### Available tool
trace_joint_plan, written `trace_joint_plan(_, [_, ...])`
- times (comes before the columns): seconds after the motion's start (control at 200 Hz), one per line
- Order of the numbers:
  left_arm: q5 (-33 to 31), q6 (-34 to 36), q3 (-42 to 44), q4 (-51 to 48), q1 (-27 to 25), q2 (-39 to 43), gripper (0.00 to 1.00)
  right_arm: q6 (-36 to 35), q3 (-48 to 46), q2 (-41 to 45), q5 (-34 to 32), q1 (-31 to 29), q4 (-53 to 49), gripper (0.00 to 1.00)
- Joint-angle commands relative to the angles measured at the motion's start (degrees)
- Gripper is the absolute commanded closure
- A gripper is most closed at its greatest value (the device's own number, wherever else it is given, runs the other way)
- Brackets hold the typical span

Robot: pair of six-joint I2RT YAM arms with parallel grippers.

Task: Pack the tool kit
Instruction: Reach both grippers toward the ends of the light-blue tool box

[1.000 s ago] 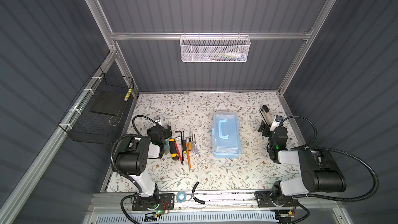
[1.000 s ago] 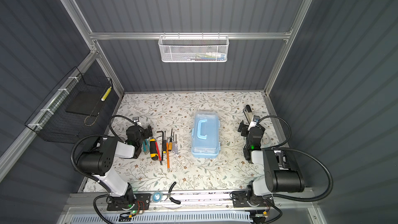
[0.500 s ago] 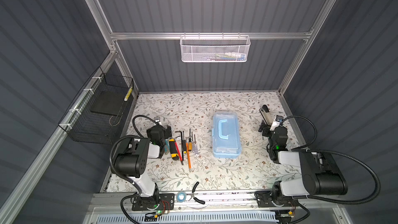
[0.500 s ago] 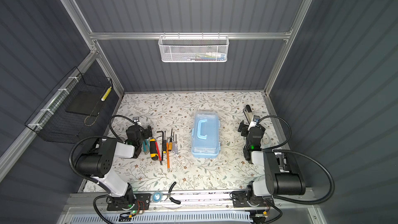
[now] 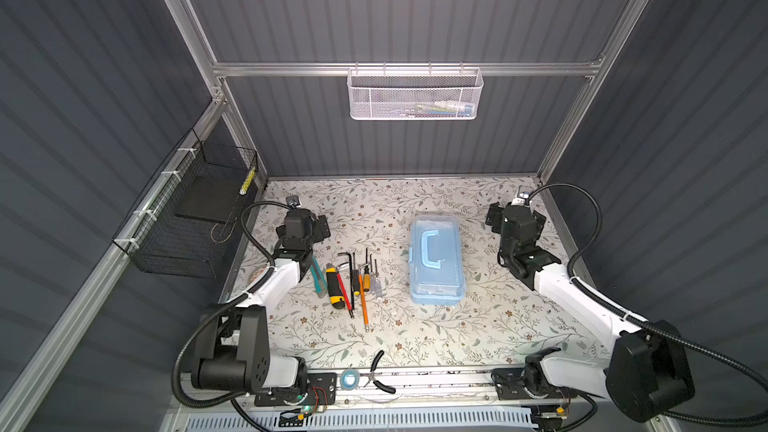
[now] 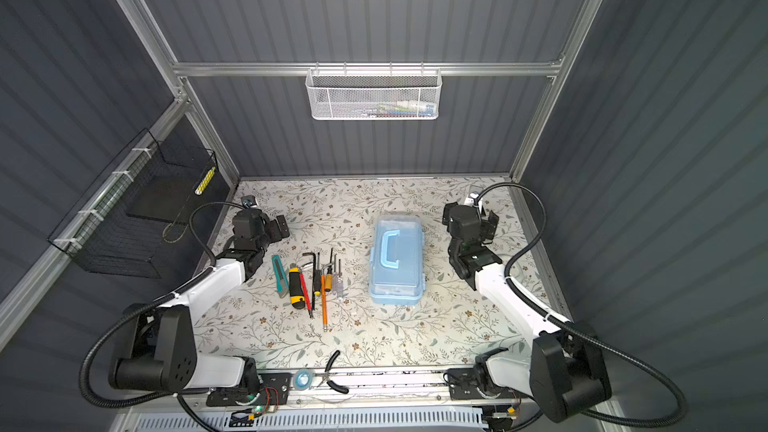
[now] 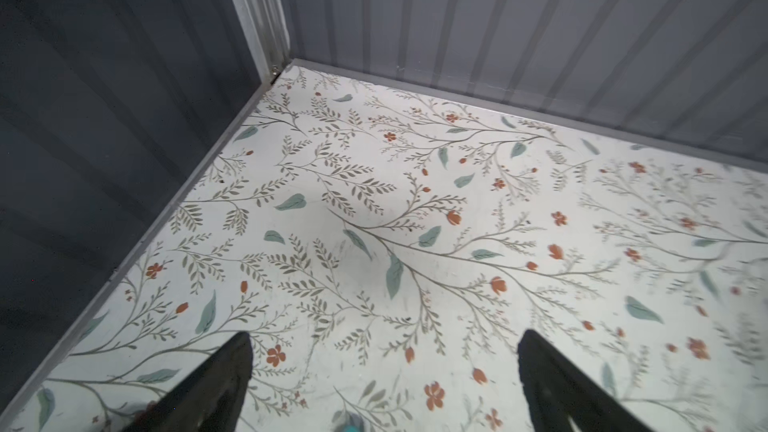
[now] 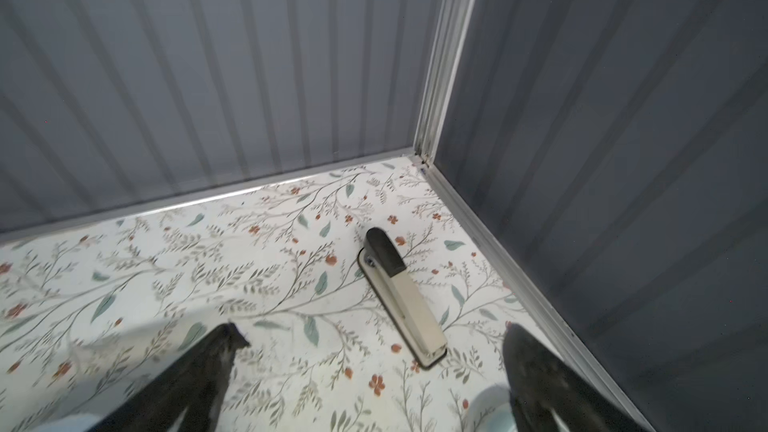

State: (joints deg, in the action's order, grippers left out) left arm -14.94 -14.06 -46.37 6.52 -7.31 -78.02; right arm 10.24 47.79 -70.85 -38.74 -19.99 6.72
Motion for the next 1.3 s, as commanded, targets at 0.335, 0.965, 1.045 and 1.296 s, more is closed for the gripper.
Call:
trace_joint_plan(0.335, [33.25,-16.09,-5.06,-12.01,-13.3,2.05,0.04,21.09,18.21,3.24,38.34,-8.49,-39.47,0.18])
trace_joint_plan(0.965, [32.47,-21.84,3.51,-0.46,-23.34,-2.94,0.15,34.09,14.61,-7.16,53.15,-11.98,-31.64,0.5])
trace_joint_plan(1.045, [33.06,-22.36,4.1,1.54,-23.53,-4.07,0.16,34.23,14.48,-8.61,52.84,-12.43,-31.36,0.5])
trace_joint_plan(1.296, [36.57,-24.41,4.34,7.92,-24.71,-8.59,0.17,35.32,14.34,-12.36,52.63,-12.55,-29.32,0.49])
